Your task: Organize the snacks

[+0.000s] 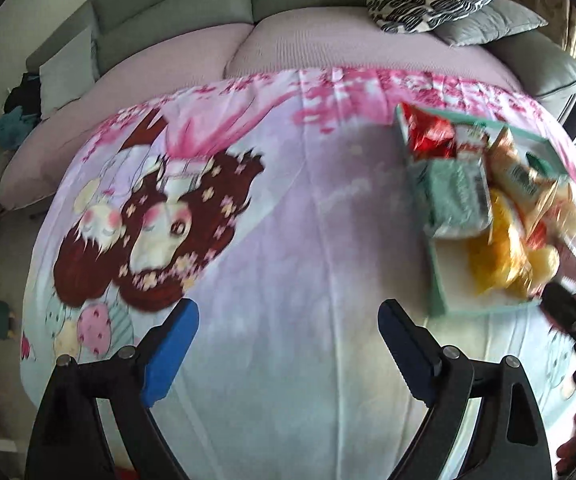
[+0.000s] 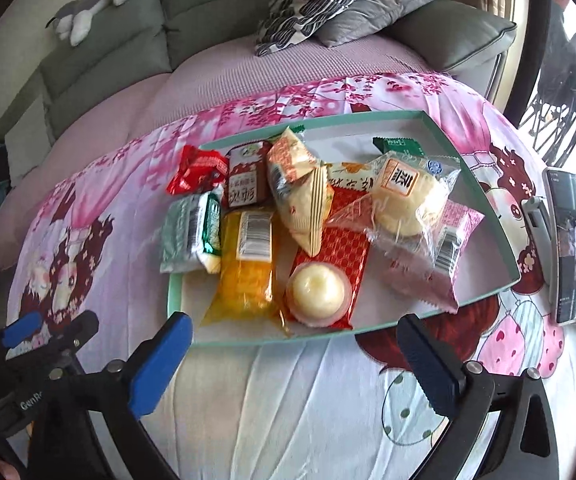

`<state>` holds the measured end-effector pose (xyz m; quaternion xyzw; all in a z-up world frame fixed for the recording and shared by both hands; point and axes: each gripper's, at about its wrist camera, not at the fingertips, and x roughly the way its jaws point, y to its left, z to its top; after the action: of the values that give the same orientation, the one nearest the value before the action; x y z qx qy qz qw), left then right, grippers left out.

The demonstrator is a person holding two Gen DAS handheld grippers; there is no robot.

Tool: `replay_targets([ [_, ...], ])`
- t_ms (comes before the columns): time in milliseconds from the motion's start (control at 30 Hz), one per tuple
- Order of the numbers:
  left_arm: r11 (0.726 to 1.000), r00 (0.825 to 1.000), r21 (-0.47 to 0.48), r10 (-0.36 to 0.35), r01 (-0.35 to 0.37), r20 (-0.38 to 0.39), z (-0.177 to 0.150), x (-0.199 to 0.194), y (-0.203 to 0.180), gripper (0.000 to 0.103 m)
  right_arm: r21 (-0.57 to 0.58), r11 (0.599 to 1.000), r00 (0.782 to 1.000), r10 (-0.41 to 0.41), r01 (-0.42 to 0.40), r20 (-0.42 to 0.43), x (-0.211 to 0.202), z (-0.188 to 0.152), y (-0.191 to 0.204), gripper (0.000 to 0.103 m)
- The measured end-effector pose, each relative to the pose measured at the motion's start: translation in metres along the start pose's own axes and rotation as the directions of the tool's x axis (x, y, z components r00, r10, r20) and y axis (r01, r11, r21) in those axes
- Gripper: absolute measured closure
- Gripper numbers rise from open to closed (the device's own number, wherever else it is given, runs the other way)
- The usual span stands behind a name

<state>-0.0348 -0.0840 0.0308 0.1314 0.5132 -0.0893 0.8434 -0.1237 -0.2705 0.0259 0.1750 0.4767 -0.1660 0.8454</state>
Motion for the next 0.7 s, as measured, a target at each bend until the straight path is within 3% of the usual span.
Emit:
replay_targets([
  [233, 1.0, 0.999, -0.018, 0.018, -0.019, -0.042, -0.021, 0.006, 0.01, 0.012, -0.026, 1.0, 1.0, -0.016, 0.015, -0.018, 0.001, -0.011, 0.005, 0.0],
  [700, 0.999, 0.999, -0.035, 0.022, -0.023, -0.039, -0.02, 0.005, 0.013, 0.012, -0.044, 0.998, 0.999, -0.035, 0.035, -0.016, -0.001, -0.014, 0.007, 0.0],
])
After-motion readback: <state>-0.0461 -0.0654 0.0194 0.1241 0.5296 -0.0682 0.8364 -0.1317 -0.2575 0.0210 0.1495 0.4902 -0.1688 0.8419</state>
